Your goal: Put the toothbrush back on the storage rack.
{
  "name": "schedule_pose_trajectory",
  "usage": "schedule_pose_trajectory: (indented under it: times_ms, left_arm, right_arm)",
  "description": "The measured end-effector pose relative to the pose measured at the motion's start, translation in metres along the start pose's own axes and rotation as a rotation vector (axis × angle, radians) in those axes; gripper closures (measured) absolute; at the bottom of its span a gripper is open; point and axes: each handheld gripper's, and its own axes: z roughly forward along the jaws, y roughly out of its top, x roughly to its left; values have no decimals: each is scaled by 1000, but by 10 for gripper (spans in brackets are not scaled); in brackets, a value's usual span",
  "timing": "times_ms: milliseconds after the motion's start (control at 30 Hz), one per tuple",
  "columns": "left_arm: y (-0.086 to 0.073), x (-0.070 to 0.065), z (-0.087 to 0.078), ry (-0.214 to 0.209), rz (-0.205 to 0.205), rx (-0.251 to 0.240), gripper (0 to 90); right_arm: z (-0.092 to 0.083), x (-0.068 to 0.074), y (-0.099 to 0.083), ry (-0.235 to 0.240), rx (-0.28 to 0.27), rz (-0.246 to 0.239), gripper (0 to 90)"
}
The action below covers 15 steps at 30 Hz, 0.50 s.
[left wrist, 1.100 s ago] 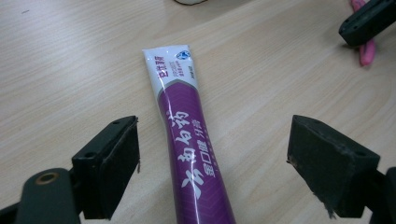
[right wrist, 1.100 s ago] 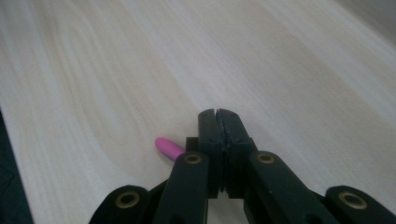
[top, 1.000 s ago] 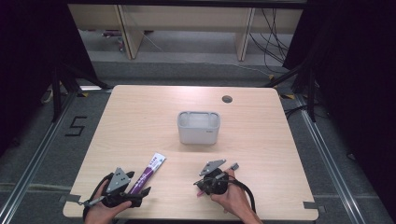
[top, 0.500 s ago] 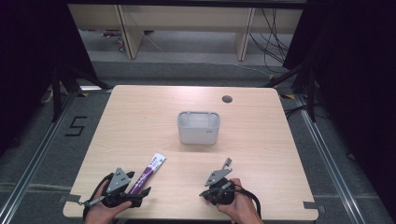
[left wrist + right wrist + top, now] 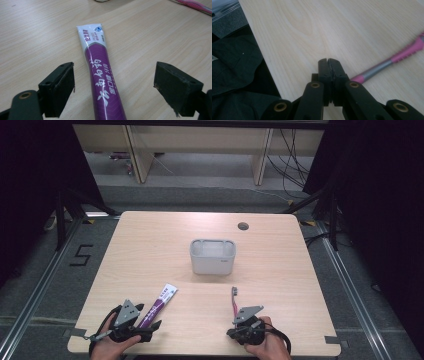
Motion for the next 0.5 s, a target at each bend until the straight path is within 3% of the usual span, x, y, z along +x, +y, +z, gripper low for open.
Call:
schedule_pose_trajectory:
  times_ms: [267, 333, 367, 400, 433, 500]
  left_arm:
    - [0, -1, 1, -1, -11, -10, 164]
    - [0, -1, 1, -4, -14, -11, 164]
    - [0, -1, 1, -4, -14, -11, 164]
    - [0, -1, 1, -4, -14, -11, 164]
    - [0, -1, 1, -1, -12, -10, 163]
    - [0, -1, 1, -1, -10, -10, 164]
  right_arm:
    - [-11, -12, -12, -25, -16, 32, 891]
    - [-15, -13, -15, -38, -17, 65, 891]
    - [-16, -16, -15, -51, -23, 33, 891]
    - [-16, -16, -15, -51, -23, 33, 891]
    - [-18, -17, -16, -59, -23, 61, 891]
    - [-19, -18, -16, -68, -24, 71, 891]
